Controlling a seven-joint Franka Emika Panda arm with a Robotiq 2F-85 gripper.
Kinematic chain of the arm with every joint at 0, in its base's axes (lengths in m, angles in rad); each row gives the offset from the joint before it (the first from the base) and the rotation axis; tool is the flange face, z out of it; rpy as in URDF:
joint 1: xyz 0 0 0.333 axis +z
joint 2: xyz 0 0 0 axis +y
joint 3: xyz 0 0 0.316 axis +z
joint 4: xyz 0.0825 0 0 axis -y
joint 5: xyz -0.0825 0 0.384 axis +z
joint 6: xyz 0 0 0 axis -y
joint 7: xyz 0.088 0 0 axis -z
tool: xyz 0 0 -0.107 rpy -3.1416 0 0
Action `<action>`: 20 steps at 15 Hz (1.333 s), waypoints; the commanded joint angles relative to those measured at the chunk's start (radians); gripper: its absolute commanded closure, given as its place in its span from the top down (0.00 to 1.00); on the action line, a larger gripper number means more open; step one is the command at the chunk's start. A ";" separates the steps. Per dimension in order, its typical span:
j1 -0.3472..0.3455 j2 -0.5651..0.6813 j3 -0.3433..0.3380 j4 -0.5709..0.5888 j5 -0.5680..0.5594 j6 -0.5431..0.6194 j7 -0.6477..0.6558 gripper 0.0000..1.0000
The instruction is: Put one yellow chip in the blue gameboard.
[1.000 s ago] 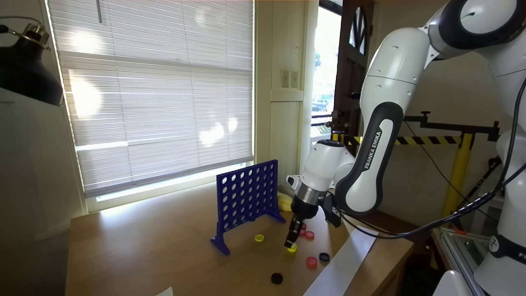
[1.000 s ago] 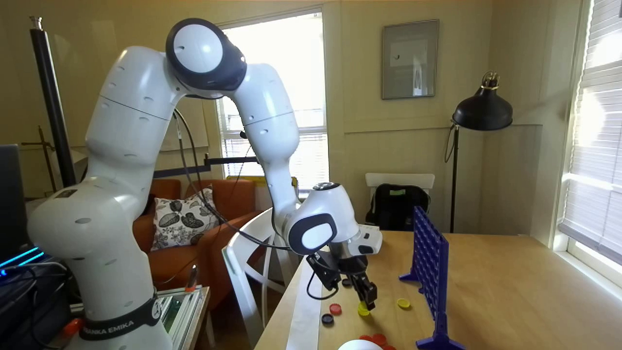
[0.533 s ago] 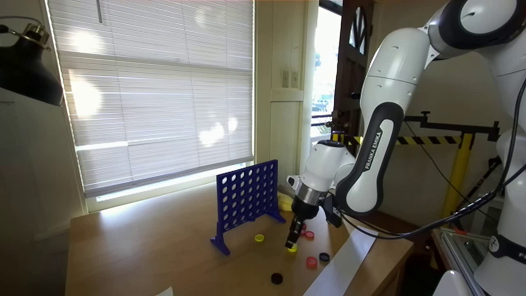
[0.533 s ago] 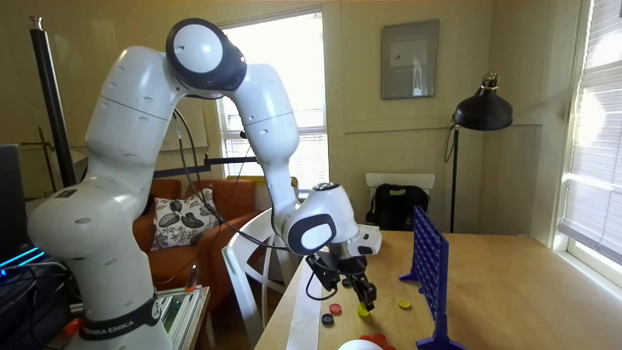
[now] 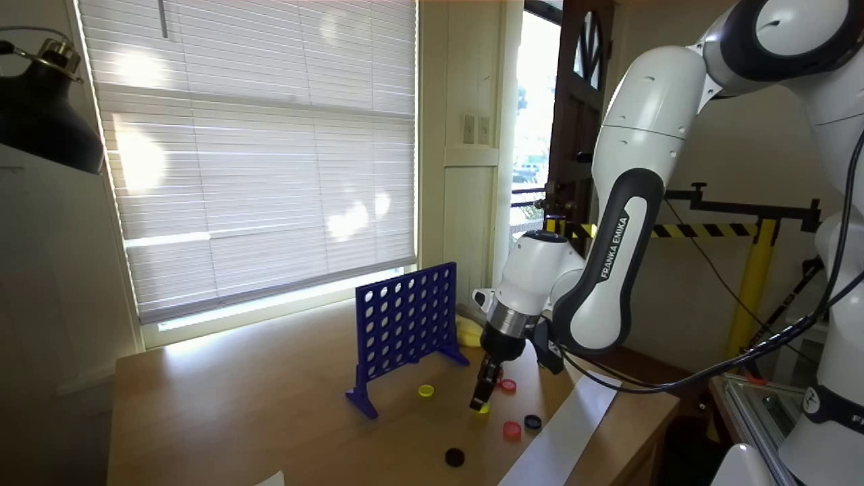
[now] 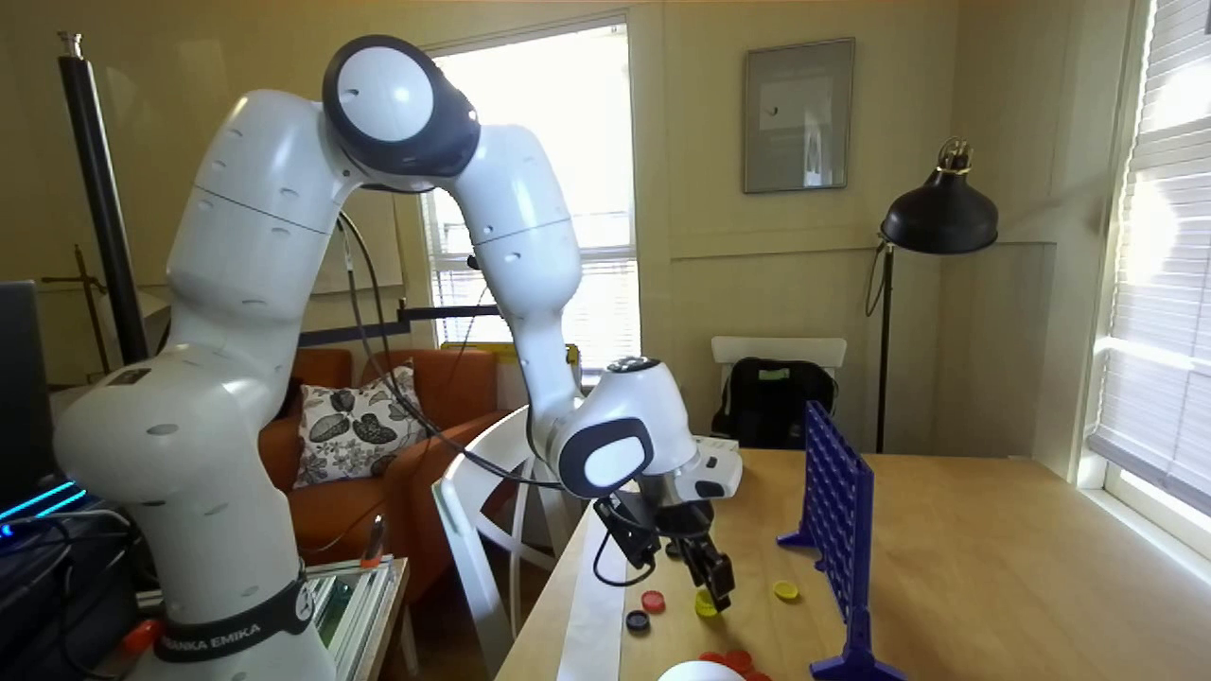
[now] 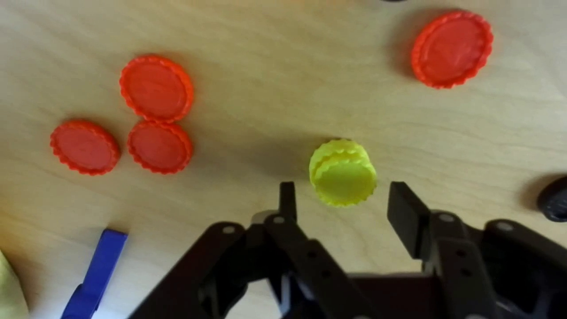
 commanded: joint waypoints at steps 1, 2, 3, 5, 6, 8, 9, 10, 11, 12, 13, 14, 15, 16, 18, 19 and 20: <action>0.016 -0.021 -0.009 -0.026 0.032 0.020 -0.028 0.88; 0.016 -0.022 -0.009 -0.027 0.032 0.020 -0.028 0.96; 0.014 -0.025 -0.006 -0.028 0.032 0.022 -0.028 0.99; 0.007 -0.035 0.003 -0.031 0.033 0.029 -0.028 1.00; 0.002 -0.041 0.009 -0.033 0.034 0.035 -0.028 1.00; 0.001 -0.052 0.012 -0.037 0.036 0.047 -0.027 1.00; 0.001 -0.062 0.014 -0.042 0.040 0.049 -0.023 1.00; 0.009 -0.075 0.009 -0.048 0.048 0.049 -0.015 1.00; 0.017 -0.089 0.003 -0.054 0.059 0.044 -0.006 1.00; 0.034 -0.104 -0.012 -0.059 0.073 0.037 0.003 1.00; 0.067 -0.124 -0.044 -0.064 0.094 0.024 0.017 1.00; 0.095 -0.140 -0.075 -0.069 0.084 0.015 0.053 1.00; 0.129 -0.161 -0.111 -0.078 0.096 0.005 0.064 1.00; 0.167 -0.180 -0.149 -0.086 0.100 -0.011 0.080 1.00; 0.252 -0.215 -0.241 -0.106 0.094 -0.033 0.110 1.00; 0.300 -0.225 -0.293 -0.111 0.085 -0.044 0.126 1.00; 0.349 -0.234 -0.345 -0.119 0.074 -0.060 0.144 1.00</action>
